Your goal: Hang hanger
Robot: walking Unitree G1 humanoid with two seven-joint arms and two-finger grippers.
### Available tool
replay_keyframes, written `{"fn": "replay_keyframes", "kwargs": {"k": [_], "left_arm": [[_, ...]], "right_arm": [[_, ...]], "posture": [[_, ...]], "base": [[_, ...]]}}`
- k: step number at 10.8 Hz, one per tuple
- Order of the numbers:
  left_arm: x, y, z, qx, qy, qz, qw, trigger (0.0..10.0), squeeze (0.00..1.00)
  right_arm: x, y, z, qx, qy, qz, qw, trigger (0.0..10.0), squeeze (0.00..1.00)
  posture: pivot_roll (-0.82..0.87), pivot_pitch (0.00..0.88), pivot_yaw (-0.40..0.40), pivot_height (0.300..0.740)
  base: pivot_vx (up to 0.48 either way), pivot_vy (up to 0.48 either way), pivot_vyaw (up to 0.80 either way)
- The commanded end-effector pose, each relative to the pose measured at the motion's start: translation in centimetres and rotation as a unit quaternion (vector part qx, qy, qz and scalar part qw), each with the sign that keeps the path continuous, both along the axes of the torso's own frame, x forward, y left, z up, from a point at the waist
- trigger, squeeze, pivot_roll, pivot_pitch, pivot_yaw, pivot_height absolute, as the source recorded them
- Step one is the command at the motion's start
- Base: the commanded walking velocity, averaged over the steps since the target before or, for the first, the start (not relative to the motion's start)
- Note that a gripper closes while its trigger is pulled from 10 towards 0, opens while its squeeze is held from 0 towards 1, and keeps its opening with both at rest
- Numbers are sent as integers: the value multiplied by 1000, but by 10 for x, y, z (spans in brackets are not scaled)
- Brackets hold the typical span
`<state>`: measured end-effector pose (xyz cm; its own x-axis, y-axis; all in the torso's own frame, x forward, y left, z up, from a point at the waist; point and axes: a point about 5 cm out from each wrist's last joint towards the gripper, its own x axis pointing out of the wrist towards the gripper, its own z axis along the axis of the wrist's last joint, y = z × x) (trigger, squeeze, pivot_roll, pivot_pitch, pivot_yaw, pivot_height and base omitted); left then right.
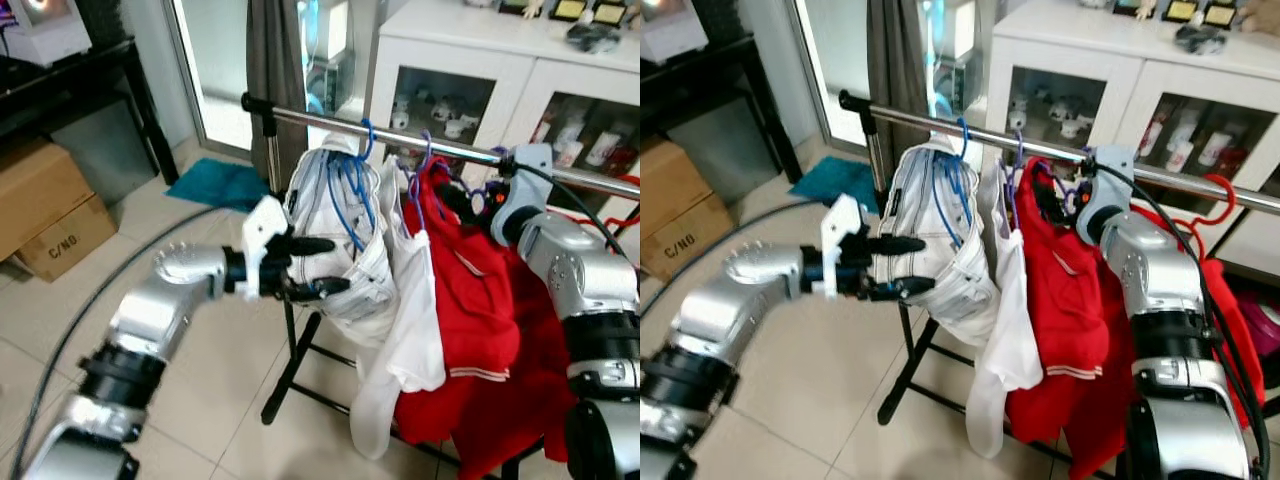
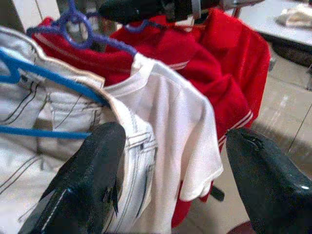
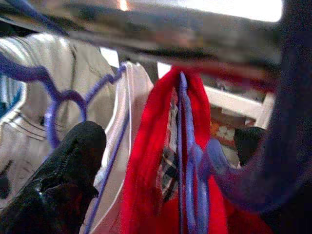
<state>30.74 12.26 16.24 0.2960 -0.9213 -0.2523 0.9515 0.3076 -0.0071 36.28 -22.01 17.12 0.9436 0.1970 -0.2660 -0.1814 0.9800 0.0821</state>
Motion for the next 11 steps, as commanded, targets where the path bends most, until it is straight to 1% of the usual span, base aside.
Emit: {"fn": "replay_keyframes", "kwargs": {"k": [1, 2, 3, 4, 5, 7, 9, 11], "left_arm": [[3, -2, 10, 25, -14, 3, 1000, 10000, 0], [6, -1, 13, 30, -18, 17, 999, 10000, 0], [7, -3, 18, 36, -15, 25, 999, 10000, 0], [6, -4, 19, 47, -13, 26, 998, 10000, 0], [2, -7, 24, 52, -12, 26, 998, 10000, 0], [2, -9, 26, 60, -12, 34, 998, 10000, 0], [1, -13, 28, 59, -11, 37, 998, 10000, 0], [0, -14, 28, 58, -9, 36, 998, 10000, 0]], "right_arm": [[3, -1, 4, 12, 1, -11, 1000, 6549, 0], [3, -1, 4, 16, 3, -13, 1000, 4000, 0], [3, -4, 4, 19, 9, -14, 1000, 196, 0], [1, -6, 4, 15, 14, -10, 1000, 0, 0], [-3, -8, 5, 14, 21, -5, 1000, 0, 0], [-6, -11, 6, 13, 23, -8, 1000, 0, 0], [-7, -14, 3, 8, 29, -18, 999, 0, 0], [-8, -13, -1, -3, 35, -17, 999, 0, 0]], "posture": [[-191, 0, 20, 740], [-194, 0, 24, 740], [-195, 0, 25, 740], [-196, 0, 23, 740], [-199, 0, 24, 740], [-200, 0, 25, 740], [-205, 0, 31, 740], [-200, 0, 29, 740]], "base": [[0, 0, 0], [0, 0, 0], [0, 0, 0], [0, 0, 0], [0, 0, 0], [0, 0, 0], [0, 0, 0], [0, 0, 0]]}}
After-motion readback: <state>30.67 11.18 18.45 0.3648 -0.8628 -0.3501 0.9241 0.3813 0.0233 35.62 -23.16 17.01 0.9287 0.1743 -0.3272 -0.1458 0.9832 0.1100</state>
